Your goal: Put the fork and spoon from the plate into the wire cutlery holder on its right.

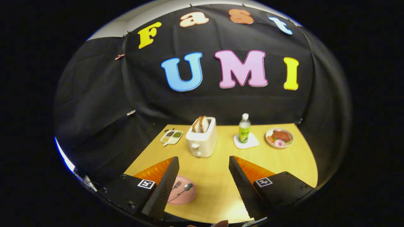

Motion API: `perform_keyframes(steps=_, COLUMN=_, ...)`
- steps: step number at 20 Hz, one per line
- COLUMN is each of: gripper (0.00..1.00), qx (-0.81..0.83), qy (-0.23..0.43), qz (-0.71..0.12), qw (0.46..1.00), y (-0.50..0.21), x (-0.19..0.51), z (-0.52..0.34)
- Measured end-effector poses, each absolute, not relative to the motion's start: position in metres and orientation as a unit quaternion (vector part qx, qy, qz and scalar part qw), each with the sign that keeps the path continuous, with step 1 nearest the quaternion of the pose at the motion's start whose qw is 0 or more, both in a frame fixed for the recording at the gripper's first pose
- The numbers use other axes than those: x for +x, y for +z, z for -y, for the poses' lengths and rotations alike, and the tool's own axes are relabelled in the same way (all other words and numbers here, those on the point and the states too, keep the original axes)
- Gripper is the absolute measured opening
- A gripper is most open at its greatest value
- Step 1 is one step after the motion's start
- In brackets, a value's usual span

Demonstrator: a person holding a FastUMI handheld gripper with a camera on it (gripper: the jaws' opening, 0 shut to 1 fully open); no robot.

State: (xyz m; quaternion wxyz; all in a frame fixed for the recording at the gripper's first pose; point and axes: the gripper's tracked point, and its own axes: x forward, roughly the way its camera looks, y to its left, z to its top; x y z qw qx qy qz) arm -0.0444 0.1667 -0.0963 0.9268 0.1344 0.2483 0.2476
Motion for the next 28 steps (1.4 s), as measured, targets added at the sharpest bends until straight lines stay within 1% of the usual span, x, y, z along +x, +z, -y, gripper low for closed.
perform_keyframes(steps=2, gripper=0.98, qx=0.148, qy=0.272, qz=-0.303, qw=0.901, y=-0.121, x=-0.058, z=-0.192)
perform_keyframes(steps=10, gripper=0.98, qx=0.091, qy=0.314, qz=-0.475, qw=0.817, y=-0.223, x=-0.108, z=-0.271)
perform_keyframes(steps=15, gripper=0.91, qx=0.063, qy=0.308, qz=-0.560, qw=0.767, y=-0.289, x=-0.130, z=-0.309)
perform_keyframes(steps=16, gripper=0.89, qx=0.063, qy=0.303, qz=-0.578, qw=0.755, y=-0.301, x=-0.135, z=-0.314)
perform_keyframes(steps=17, gripper=0.84, qx=0.067, qy=0.298, qz=-0.594, qw=0.744, y=-0.311, x=-0.138, z=-0.320)
perform_keyframes(steps=19, gripper=0.79, qx=0.076, qy=0.283, qz=-0.616, qw=0.731, y=-0.327, x=-0.141, z=-0.327)
perform_keyframes(steps=20, gripper=0.79, qx=0.079, qy=0.276, qz=-0.624, qw=0.727, y=-0.334, x=-0.141, z=-0.330)
perform_keyframes(steps=21, gripper=0.76, qx=0.083, qy=0.271, qz=-0.631, qw=0.723, y=-0.338, x=-0.141, z=-0.333)
perform_keyframes(steps=26, gripper=0.75, qx=0.083, qy=0.247, qz=-0.659, qw=0.705, y=-0.361, x=-0.142, z=-0.342)
perform_keyframes(steps=28, gripper=0.72, qx=0.082, qy=0.240, qz=-0.664, qw=0.703, y=-0.367, x=-0.139, z=-0.348)
